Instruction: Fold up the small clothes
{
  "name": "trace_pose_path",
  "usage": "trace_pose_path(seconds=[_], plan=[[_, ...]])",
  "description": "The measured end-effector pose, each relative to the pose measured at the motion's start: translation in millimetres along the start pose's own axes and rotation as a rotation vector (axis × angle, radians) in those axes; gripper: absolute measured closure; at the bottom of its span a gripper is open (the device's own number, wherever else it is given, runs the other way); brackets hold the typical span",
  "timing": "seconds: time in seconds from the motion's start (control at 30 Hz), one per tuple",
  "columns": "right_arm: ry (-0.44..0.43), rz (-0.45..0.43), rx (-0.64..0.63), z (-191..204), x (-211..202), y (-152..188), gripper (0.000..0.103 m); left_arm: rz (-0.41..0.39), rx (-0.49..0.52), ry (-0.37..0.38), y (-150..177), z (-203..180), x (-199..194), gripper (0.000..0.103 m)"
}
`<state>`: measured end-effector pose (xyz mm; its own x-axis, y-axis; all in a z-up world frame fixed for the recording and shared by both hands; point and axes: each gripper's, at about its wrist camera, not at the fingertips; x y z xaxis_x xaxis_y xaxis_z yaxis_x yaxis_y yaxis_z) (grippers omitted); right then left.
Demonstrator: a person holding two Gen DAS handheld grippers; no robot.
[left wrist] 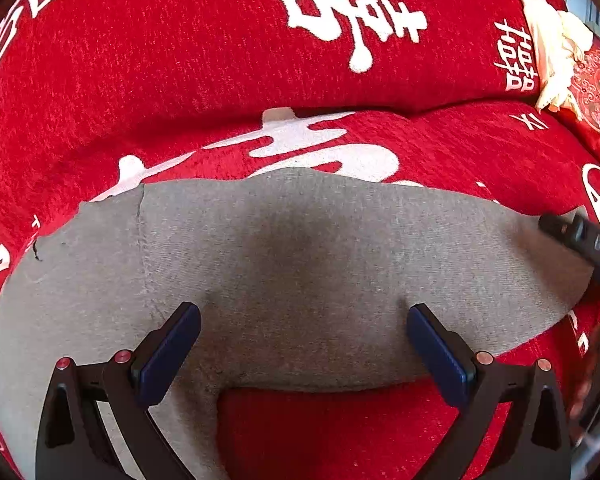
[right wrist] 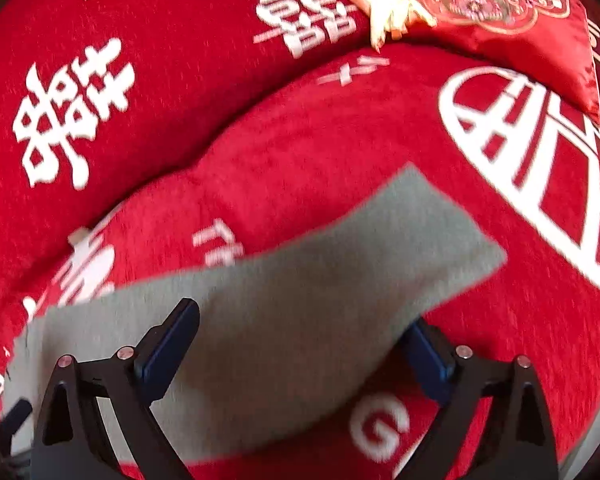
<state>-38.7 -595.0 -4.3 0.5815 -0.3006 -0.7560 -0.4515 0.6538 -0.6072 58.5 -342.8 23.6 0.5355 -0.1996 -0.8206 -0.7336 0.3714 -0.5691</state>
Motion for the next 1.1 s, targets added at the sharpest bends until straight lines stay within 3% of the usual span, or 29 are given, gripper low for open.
trace_pose_path(seconds=[0.13,0.23,0.33,0.37,0.4,0.5,0.6,0.77,0.9,1.1], plan=[[-0.034,-0.026,0.04,-11.4,1.9,-9.8,0.018,0.003,-0.016,-0.009,-2.4,9.5,5.1,0.0],[-0.038,-0.033,0.056,-19.4,0.6,-13.3,0.033,0.021,-0.053,0.002,-3.0,17.2,10.1,0.0],[-0.021,-0.02,0.058,-28.6,1.8,-16.9,0.068,0.02,-0.075,0.007,-2.4,21.9,9.6,0.0],[-0.022,-0.008,0.07,-32.9,3.2,-17.7,0.091,0.02,-0.077,0.005,-2.0,22.7,9.7,0.0],[-0.026,0.008,0.087,-38.5,4.9,-18.2,0.096,0.025,-0.077,0.002,-1.1,23.7,10.6,0.0],[-0.065,0.0,0.121,-45.7,-1.5,-19.7,0.096,0.036,-0.086,0.003,0.7,27.1,12.9,0.0],[-0.095,-0.071,0.117,-43.3,-19.2,-25.1,0.096,0.03,-0.099,0.004,1.9,31.3,11.3,0.0],[-0.179,-0.154,0.134,-36.9,-39.3,-31.1,0.096,-0.063,-0.164,-0.007,6.1,49.6,-6.9,0.0],[-0.212,-0.179,0.15,-31.9,-43.5,-31.3,0.096,0.054,-0.112,-0.025,10.6,53.7,13.4,0.0],[-0.233,-0.19,0.157,-15.0,-49.2,-32.1,0.096,0.018,-0.166,-0.006,27.2,86.2,-7.6,0.0]])
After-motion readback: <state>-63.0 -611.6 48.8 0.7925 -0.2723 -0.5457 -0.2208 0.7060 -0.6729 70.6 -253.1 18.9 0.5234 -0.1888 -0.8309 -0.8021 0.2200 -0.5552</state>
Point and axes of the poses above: each gripper's, at about its wrist camera, not at the fingertips, and x roughly the way its jaws point, z to its left, y to its underside, and after that the axes turned 4 degrees about -z, right-handed
